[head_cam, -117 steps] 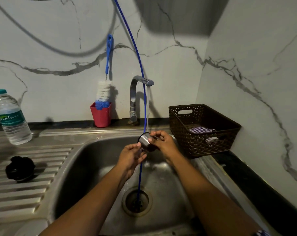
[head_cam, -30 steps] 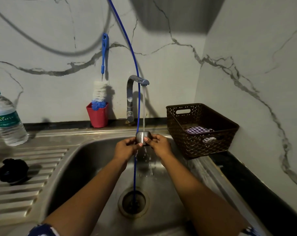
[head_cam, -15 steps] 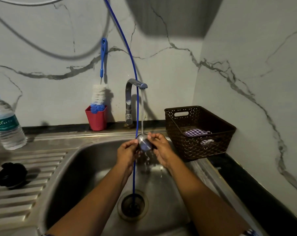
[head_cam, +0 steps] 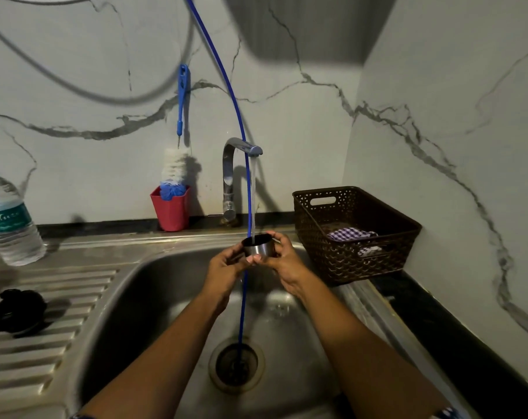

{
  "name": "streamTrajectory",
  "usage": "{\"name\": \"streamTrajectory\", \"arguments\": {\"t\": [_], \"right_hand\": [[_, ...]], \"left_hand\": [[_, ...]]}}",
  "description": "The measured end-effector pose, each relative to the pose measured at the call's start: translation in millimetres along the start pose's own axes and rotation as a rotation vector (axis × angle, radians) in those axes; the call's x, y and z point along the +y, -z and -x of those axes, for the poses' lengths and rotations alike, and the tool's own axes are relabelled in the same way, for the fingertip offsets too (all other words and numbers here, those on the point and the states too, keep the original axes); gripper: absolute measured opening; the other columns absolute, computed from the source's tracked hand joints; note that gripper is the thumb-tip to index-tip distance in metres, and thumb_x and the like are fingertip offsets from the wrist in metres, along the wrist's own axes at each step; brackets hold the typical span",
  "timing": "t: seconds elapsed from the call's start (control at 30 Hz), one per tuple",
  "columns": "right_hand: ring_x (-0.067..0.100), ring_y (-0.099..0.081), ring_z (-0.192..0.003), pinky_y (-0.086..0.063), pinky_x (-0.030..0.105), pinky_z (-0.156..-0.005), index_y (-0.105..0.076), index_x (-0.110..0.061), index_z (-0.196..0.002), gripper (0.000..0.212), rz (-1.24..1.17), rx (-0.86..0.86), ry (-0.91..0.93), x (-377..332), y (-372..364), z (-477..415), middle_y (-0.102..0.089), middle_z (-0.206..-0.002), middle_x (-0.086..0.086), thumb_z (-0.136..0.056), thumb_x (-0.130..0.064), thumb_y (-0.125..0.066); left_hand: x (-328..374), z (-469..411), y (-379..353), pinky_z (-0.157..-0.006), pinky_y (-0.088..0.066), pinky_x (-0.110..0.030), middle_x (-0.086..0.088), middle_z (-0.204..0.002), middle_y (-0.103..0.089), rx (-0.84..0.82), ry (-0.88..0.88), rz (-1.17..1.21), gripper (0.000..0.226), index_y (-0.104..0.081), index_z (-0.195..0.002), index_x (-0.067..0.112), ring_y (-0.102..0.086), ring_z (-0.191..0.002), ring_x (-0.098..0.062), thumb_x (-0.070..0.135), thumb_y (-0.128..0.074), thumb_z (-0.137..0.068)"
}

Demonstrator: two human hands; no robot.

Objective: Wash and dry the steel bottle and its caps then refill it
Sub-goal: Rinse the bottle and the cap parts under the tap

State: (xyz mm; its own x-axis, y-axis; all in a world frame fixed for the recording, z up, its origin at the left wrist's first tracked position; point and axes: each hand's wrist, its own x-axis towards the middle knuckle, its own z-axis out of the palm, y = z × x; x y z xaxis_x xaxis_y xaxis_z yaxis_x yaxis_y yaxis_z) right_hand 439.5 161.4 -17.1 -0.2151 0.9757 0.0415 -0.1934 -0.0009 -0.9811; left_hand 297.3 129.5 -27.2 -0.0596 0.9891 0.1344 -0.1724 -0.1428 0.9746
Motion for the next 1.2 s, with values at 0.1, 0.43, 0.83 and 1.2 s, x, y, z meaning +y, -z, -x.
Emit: {"name": "streamTrajectory", "arguments": {"t": [0.1,0.43,0.83,1.2], "right_hand": [[0.023,-0.046,-0.123,-0.045,0.038,-0.101,-0.042,-0.029,-0.123,0.074,0.158,-0.057,0.068,-1,-10,2,-0.049,-0.130,0.002,-0.068,0.005,-0.077],[0.020,-0.061,-0.100,-0.051,0.023,-0.074,-0.046,-0.015,-0.118,0.055,0.497,-0.033,0.020,-32,-43,47,-0.061,-0.115,0.010,-0.075,-0.029,-0.077],[0.015,-0.061,-0.060,-0.046,0.016,-0.038,-0.060,0.002,-0.108,0.059,0.432,0.053,-0.200,-68,-96,91,-0.065,-0.097,0.016,-0.073,-0.042,-0.077],[0.022,-0.067,-0.061,-0.058,0.027,-0.055,-0.062,0.003,-0.105,0.059,0.493,0.002,-0.028,-112,-108,108,-0.069,-0.092,0.020,-0.079,-0.050,-0.069]], "left_hand": [[10,4,10,-0.081,-0.052,-0.018,-0.003,-0.115,-0.067,0.023,-0.014,-0.026,0.048,-0.058,-0.125,0.008,-0.062,-0.105,-0.012,-0.008,-0.065,-0.079],[50,49,39,-0.058,-0.055,-0.022,-0.011,-0.086,-0.070,0.147,0.116,-0.110,0.023,-0.066,-0.101,0.004,-0.066,-0.070,-0.015,0.018,-0.071,-0.084],[107,92,48,-0.038,-0.050,-0.020,-0.013,-0.080,-0.064,0.187,0.385,-0.118,0.033,-0.062,-0.088,0.003,-0.060,-0.066,-0.022,0.036,-0.066,-0.087],[152,112,55,-0.045,-0.052,-0.023,-0.019,-0.083,-0.070,0.280,0.066,-0.258,0.049,-0.063,-0.099,-0.002,-0.070,-0.066,-0.029,0.042,-0.072,-0.081]]}}
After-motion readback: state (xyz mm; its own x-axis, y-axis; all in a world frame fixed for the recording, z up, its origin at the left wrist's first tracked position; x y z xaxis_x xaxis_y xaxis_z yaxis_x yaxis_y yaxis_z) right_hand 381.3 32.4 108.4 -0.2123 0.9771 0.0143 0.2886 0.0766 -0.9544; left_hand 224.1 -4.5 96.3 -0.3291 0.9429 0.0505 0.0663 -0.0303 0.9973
